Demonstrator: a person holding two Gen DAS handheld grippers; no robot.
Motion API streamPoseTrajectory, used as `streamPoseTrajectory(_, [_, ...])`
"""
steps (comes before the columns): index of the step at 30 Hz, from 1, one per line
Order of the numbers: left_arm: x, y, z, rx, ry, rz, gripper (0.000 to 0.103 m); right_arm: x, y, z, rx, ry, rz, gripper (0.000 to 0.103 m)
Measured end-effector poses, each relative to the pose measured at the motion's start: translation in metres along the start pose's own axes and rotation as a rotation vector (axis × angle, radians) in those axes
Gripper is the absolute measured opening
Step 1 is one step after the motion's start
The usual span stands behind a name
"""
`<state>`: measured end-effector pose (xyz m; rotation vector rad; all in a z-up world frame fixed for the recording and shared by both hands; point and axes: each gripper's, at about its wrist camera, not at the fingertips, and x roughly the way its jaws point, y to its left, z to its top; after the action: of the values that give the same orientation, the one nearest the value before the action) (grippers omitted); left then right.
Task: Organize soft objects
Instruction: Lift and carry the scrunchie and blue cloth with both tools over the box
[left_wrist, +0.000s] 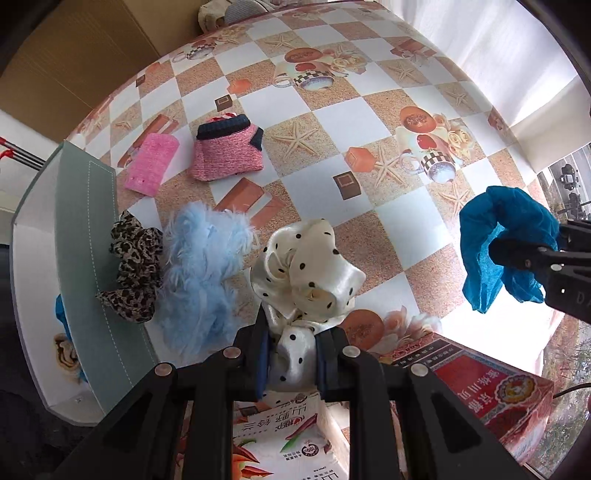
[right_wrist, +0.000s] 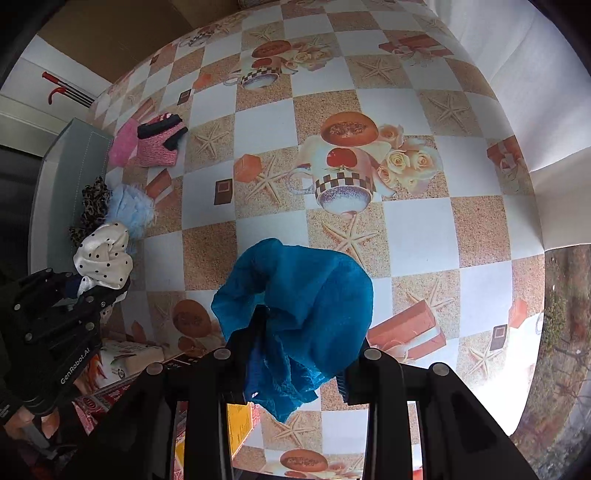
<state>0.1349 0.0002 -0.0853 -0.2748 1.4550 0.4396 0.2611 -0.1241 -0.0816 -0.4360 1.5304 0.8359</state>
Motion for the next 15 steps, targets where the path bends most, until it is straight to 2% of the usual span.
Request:
streamPoseTrajectory(4, [-0.022,0.011,-0.022,-0.026,-0.032,-0.001,0.022,-0.029,0.011,-0.002,-0.001,-0.042,0.026,0.034])
streamPoseTrajectory(15, [-0.065,0.026,-0.09,-0.047,-0.068,-0.002,0.022,-0.091,0.065,-0.041,-0.07,-0.12,0.078,0.034])
